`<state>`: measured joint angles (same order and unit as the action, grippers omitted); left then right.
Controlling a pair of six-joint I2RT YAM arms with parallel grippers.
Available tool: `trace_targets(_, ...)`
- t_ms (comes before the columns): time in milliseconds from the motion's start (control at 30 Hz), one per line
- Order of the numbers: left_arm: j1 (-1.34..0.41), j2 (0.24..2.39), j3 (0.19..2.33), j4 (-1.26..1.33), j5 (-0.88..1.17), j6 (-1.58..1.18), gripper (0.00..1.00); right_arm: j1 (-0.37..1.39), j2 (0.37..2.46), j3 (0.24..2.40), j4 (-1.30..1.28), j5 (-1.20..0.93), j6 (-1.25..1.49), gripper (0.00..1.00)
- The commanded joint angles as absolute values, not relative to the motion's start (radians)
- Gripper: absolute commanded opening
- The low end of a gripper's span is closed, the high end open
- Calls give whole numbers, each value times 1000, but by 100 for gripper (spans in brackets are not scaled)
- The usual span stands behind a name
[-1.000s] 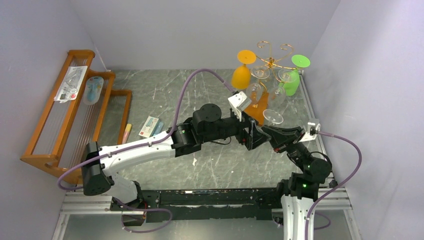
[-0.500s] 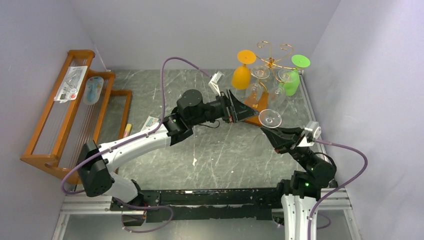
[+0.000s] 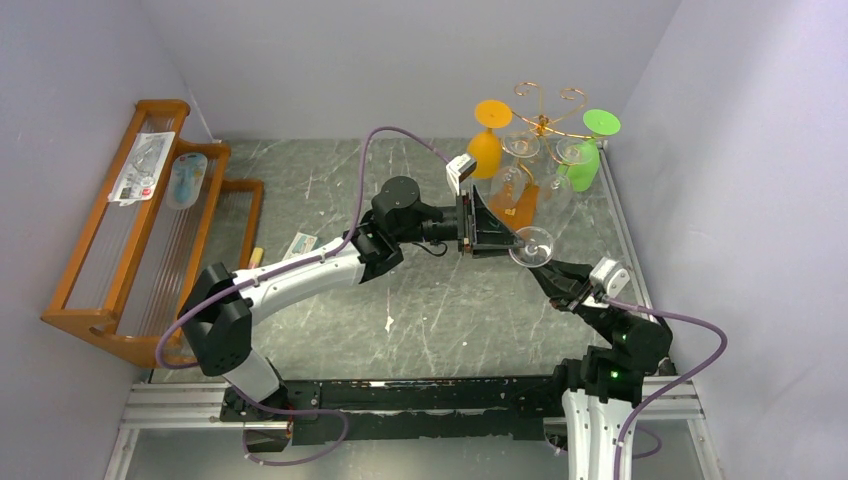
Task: Place the wine glass upside down on the wine glass rack
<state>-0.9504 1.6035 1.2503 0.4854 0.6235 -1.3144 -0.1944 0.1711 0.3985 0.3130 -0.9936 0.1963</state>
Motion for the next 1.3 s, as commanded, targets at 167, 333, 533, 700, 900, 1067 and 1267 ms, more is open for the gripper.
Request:
trace_targets(167, -946, 1606, 1288, 518, 745, -1326, 41, -185, 158, 402, 319, -1007, 137, 0)
trace_targets(333, -947, 1608, 1282, 546, 757, -1342, 34, -184, 157, 396, 324, -1030, 142, 0)
trace_targets(533, -946, 1624, 1289, 601, 778, -1389, 34, -175, 169, 400, 320, -1065, 136, 0)
trace_targets(700, -946, 1630, 1279, 640, 779, -1400, 21, -173, 166, 397, 304, -1060, 123, 0)
trace_targets(900, -940, 1606, 1244, 638, 739, -1363, 5, -172, 158, 400, 300, -1016, 153, 26)
trace_targets(1067, -888, 1537, 1233, 518, 680, -1276, 5, -173, 138, 395, 310, -1022, 190, 83)
trace_targets(1267, -820, 1467, 1235, 319, 681, -1197, 5, -172, 154, 425, 299, -1063, 192, 92)
